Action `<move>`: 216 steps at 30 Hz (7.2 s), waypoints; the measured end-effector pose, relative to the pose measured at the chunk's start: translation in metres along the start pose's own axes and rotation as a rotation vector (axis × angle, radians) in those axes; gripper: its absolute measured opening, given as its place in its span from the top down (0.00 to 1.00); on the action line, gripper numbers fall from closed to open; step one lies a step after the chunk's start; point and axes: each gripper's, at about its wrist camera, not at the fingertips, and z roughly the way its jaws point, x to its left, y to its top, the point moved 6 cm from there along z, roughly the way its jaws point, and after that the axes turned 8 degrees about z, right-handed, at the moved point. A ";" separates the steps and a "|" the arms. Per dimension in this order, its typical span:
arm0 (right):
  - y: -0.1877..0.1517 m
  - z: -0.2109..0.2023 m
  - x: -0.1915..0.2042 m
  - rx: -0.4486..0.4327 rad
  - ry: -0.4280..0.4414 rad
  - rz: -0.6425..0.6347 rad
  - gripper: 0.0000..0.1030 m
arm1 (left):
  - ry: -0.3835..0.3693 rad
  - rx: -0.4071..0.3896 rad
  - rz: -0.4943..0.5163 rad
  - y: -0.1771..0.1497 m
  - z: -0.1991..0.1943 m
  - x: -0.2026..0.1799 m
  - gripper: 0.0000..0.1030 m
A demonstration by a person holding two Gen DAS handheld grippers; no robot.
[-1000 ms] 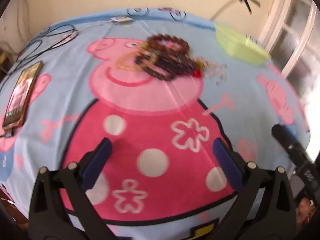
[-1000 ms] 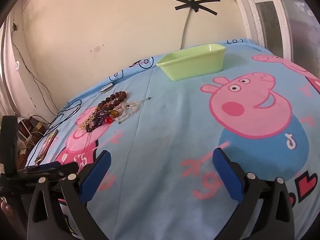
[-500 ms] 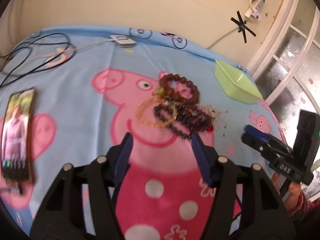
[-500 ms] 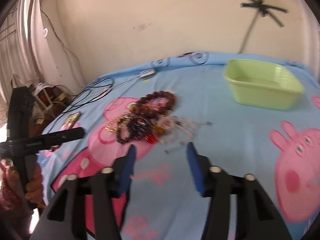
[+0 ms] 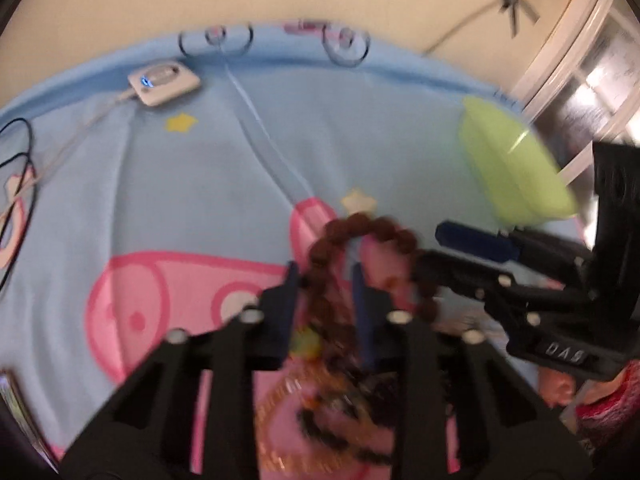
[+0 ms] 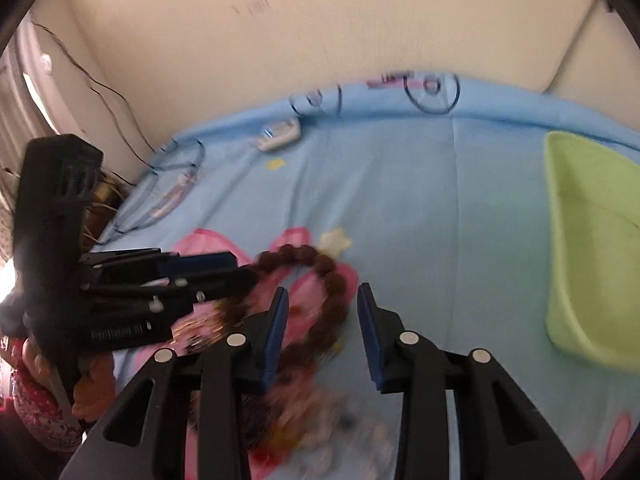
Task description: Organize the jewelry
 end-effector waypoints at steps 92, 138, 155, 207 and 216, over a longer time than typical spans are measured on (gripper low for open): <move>-0.100 -0.112 0.019 -0.061 0.067 -0.234 0.96 | 0.103 -0.198 -0.092 -0.156 -0.119 0.019 0.47; 0.030 -0.355 0.000 -0.748 -0.039 -0.217 1.00 | -0.146 -0.302 0.320 0.047 -0.068 -0.187 0.95; 0.100 -0.355 -0.055 -0.798 -0.044 -0.059 1.00 | -0.077 -0.445 0.324 0.199 -0.144 -0.207 0.95; -0.094 -0.123 -0.090 -0.128 -0.133 0.009 1.00 | 0.077 -0.137 0.014 -0.127 -0.080 0.005 0.62; -0.057 -0.080 -0.011 -0.110 -0.021 -0.124 0.90 | 0.003 -0.234 -0.022 -0.113 -0.107 -0.007 0.50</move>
